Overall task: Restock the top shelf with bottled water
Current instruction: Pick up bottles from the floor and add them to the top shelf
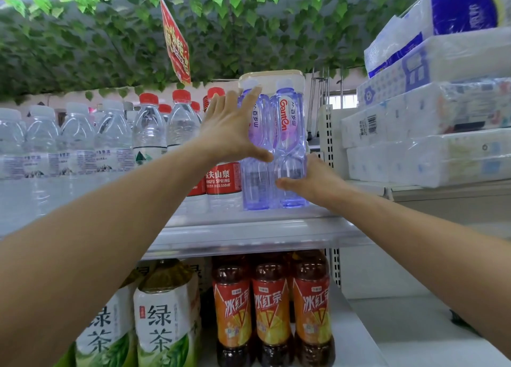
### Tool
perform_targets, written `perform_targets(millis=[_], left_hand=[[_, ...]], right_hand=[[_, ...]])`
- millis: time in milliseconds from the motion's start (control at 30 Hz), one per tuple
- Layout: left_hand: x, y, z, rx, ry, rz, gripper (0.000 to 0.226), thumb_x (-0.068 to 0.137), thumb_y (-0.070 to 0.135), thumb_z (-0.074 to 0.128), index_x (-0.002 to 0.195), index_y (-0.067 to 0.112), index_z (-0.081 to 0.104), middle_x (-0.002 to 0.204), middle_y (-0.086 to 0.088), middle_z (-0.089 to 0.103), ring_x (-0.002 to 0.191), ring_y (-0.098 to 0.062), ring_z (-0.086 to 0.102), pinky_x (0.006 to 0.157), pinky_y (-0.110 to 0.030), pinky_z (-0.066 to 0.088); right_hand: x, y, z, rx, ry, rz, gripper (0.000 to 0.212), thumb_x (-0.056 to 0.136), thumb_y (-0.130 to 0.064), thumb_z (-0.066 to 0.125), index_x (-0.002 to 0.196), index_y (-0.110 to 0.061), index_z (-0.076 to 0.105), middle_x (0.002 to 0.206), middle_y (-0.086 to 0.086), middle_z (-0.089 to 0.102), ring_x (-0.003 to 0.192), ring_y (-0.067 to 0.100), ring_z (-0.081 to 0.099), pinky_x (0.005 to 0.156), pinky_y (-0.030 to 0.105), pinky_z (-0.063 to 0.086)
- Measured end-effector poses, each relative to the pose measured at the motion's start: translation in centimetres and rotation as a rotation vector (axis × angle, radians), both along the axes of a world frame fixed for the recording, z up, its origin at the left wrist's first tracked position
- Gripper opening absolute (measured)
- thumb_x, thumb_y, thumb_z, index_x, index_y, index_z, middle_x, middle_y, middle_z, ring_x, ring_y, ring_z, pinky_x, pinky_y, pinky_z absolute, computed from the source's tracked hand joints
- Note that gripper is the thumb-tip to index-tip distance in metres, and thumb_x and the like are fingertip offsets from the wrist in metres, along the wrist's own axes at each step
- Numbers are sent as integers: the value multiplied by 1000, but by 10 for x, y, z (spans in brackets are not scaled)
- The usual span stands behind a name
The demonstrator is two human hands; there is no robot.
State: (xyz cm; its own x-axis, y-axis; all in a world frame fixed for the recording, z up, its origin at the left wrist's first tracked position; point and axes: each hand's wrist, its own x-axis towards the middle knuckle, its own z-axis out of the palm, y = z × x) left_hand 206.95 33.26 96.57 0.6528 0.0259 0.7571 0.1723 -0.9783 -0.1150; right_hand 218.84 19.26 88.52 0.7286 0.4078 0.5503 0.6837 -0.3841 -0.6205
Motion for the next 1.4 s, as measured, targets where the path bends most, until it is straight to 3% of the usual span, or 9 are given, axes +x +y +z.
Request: perform_targets(millis=[167, 300, 467, 567, 733, 900, 1133, 1300, 1400], left_hand=[[0, 21, -43, 169, -15, 4, 149, 55, 68, 81, 155, 17, -17, 163, -9, -17, 150, -25, -16, 118, -37, -17], [7, 24, -49, 193, 1, 47, 147, 58, 72, 76, 154, 14, -19, 162, -9, -23, 150, -24, -19, 120, -40, -16], [9, 29, -53, 279, -8, 72, 140, 63, 71, 73, 155, 11, -14, 163, -9, -21, 151, -23, -17, 119, -40, -17], [7, 29, -53, 231, -43, -6, 129, 69, 68, 71, 157, 13, -5, 164, -9, -11, 152, -23, -11, 118, -38, -17], [3, 24, 1, 108, -291, -125, 66, 101, 43, 45, 155, 13, 22, 160, -10, 26, 149, -25, 17, 120, -39, -7], [6, 14, 53, 99, -131, 3, 47, 97, 47, 53, 137, 23, 52, 114, -3, 72, 128, -21, 52, 121, -44, -8], [0, 5, 50, 67, -222, -3, 36, 89, 48, 65, 119, 27, 66, 113, -3, 72, 124, -24, 49, 117, -39, 18], [2, 7, 49, 56, -245, 10, 38, 88, 51, 64, 117, 27, 66, 105, -3, 74, 118, -25, 53, 115, -38, 22], [2, 7, 46, 70, -240, 19, 39, 90, 51, 62, 120, 26, 64, 106, -3, 73, 117, -26, 54, 115, -39, 20]], right_hand=[[-1, -1, -1, 11, 13, 38, 90, 80, -39, 79, 148, -12, 26, 140, 7, 48, 112, 21, 49, 83, 28, 37], [-2, 0, -1, 10, 17, 32, 86, 79, -39, 80, 144, -12, 31, 133, 7, 51, 106, 20, 49, 81, 29, 37], [-2, 0, -1, 24, 21, 50, 87, 79, -38, 81, 146, -13, 31, 137, 6, 51, 115, 22, 51, 85, 28, 37], [-4, -1, -2, 23, 26, 58, 88, 80, -38, 80, 147, -12, 28, 138, 7, 50, 114, 21, 50, 85, 28, 37], [-4, -2, -3, 13, 21, 51, 89, 83, -38, 76, 149, -11, 23, 137, 7, 50, 102, 18, 45, 84, 29, 37], [-4, -1, -3, 19, 27, 50, 89, 83, -41, 76, 150, -14, 23, 134, 7, 52, 100, 17, 48, 82, 29, 38], [-6, -3, -4, -6, -7, 30, 89, 82, -46, 75, 149, -14, 25, 137, 5, 51, 102, 15, 47, 83, 28, 38], [-8, -4, -2, -29, 22, 15, 86, 83, -48, 73, 148, -16, 26, 129, 4, 54, 103, 19, 52, 82, 30, 40], [-14, -3, 4, 75, 128, 57, 86, 88, -63, 57, 152, -18, 22, 139, 5, 47, 120, 24, 50, 99, 41, 43]])
